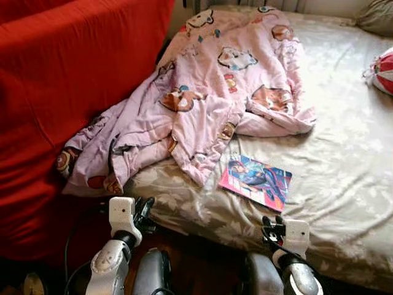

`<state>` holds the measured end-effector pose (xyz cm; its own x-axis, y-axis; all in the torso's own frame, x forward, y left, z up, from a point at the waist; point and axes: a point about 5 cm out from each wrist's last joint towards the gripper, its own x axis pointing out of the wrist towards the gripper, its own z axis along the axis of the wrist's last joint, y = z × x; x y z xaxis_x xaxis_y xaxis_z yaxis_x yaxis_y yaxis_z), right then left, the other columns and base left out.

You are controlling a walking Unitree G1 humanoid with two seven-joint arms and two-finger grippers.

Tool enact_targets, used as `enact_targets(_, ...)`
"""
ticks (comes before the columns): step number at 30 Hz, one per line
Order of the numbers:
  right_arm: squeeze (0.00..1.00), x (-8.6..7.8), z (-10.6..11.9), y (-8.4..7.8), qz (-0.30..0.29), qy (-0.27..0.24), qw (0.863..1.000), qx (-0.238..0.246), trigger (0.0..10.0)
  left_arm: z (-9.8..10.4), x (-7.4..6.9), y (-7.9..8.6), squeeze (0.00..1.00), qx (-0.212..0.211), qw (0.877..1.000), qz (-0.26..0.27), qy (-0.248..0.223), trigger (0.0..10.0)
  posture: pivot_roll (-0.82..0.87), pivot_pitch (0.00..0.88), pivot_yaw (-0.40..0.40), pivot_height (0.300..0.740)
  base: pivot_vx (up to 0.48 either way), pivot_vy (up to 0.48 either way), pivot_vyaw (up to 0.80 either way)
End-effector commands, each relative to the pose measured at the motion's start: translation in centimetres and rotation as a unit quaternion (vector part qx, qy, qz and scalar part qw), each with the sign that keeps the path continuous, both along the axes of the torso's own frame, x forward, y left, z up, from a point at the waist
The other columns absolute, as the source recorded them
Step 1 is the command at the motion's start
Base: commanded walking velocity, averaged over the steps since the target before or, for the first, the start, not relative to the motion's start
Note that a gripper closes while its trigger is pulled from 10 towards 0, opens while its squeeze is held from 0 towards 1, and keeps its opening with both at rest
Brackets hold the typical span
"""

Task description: Clean up the room

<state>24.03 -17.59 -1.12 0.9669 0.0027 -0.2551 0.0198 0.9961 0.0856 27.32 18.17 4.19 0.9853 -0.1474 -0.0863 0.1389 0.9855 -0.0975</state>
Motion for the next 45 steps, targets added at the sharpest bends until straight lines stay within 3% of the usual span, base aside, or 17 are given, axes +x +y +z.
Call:
enact_targets(1,0.0,-0.5,-0.4,0.2,0.002,0.004,1.0,-0.004,10.0,-0.3,-0.4,0.2,0.0,-0.002,1.0,0.004,0.01,10.0,-0.03,0.202,0.034,0.586,0.277,0.0,0.0)
enact_targets(7,0.0,-0.5,-0.3,0.5,0.007,0.001,1.0,0.003,10.0,-0.3,-0.3,0.2,0.0,-0.003,1.0,0.004,0.01,10.0,-0.03,0.207,0.034,0.586,0.28,0.0,0.67)
enact_targets(18,0.0,-0.5,-0.3,0.1,-0.027,0.002,0.999,0.018,10.0,-0.2,-0.3,0.2,0.0,0.0,1.0,0.002,0.01,10.0,-0.03,0.215,0.037,0.586,0.074,0.0,0.0)
enact_targets(23,0.0,0.1,-0.4,-0.5,-0.093,0.012,0.992,0.084,10.0,-0.2,-0.3,0.1,0.0,0.002,1.0,0.001,0.01,10.0,-0.02,0.222,0.039,0.586,0.0,0.0,0.0)
enact_targets(24,0.27,0.3,-0.3,-0.4,-0.102,0.009,0.989,0.102,10.0,-0.2,-0.4,0.2,0.0,0.002,1.0,0.001,0.011,10.0,-0.02,0.225,0.04,0.586,0.0,0.0,0.0)
enact_targets(25,0.27,0.4,-0.3,-0.4,-0.106,0.006,0.988,0.112,10.0,-0.2,-0.4,0.2,0.0,0.003,1.0,0.001,0.011,10.0,-0.02,0.225,0.04,0.586,0.0,0.0,0.0)
enact_targets(26,1.0,0.5,-0.2,-0.4,-0.114,0.003,0.985,0.127,10.0,-0.2,-0.4,0.2,0.0,0.004,1.0,0.002,0.011,10.0,-0.02,0.228,0.041,0.586,0.0,0.0,0.0)
enact_targets(30,1.0,1.3,0.1,-0.4,-0.144,0.0,0.974,0.176,10.0,-0.3,-0.6,0.4,0.0,0.008,1.0,0.003,0.014,10.0,0.0,0.236,0.045,0.586,0.0,0.0,0.0)
enact_targets(44,1.0,2.9,1.0,-1.5,-0.171,-0.015,0.962,0.214,10.0,-0.1,-1.0,1.3,0.0,0.021,1.0,0.006,0.015,10.0,0.03,0.255,0.064,0.586,0.0,0.0,0.0)
enact_targets(45,0.82,3.1,1.1,-1.6,-0.174,-0.017,0.958,0.226,10.0,0.0,-1.1,1.5,0.0,0.023,1.0,0.006,0.015,10.0,0.04,0.257,0.07,0.586,0.0,0.0,0.0)
